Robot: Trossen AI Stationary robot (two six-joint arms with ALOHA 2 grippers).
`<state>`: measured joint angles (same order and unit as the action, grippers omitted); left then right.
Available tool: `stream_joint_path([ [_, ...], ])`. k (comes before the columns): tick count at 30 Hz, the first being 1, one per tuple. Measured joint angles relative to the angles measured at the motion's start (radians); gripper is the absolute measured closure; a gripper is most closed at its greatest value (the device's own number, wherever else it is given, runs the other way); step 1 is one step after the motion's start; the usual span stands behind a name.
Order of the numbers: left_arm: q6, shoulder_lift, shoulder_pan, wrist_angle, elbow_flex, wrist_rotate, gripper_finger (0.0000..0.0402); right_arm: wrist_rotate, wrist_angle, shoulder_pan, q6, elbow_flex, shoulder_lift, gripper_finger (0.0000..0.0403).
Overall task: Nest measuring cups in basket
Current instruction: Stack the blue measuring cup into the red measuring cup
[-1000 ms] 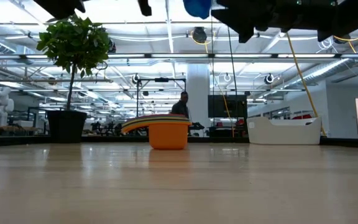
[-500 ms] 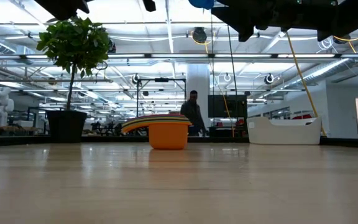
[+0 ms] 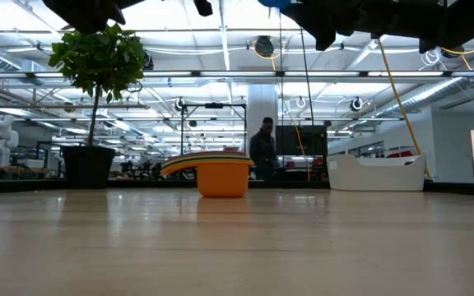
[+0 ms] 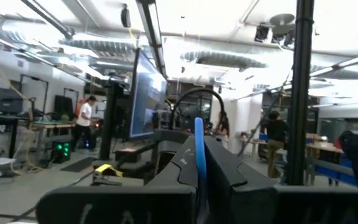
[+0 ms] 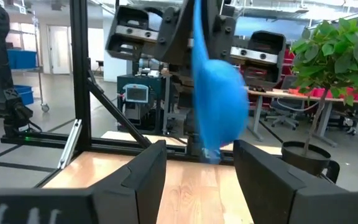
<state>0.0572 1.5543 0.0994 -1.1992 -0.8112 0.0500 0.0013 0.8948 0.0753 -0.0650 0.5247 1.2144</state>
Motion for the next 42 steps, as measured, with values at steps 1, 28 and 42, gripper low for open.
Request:
stream_joint_path([
  [1, 0.000, 0.000, 0.000, 0.000, 0.000, -0.007, 0.0395, -0.001, 0.006, 0.000, 0.000, 0.000, 0.001, 0.0223],
  [28, -0.029, -0.004, -0.002, 0.010, 0.000, -0.042, 0.0357, -0.003, 0.011, 0.000, 0.002, 0.001, -0.001, 0.0401],
  [42, -0.130, -0.174, 0.031, 0.428, 0.000, 0.189, 0.0185, -0.006, -0.151, -0.048, 0.121, 0.001, -0.088, 0.0402],
])
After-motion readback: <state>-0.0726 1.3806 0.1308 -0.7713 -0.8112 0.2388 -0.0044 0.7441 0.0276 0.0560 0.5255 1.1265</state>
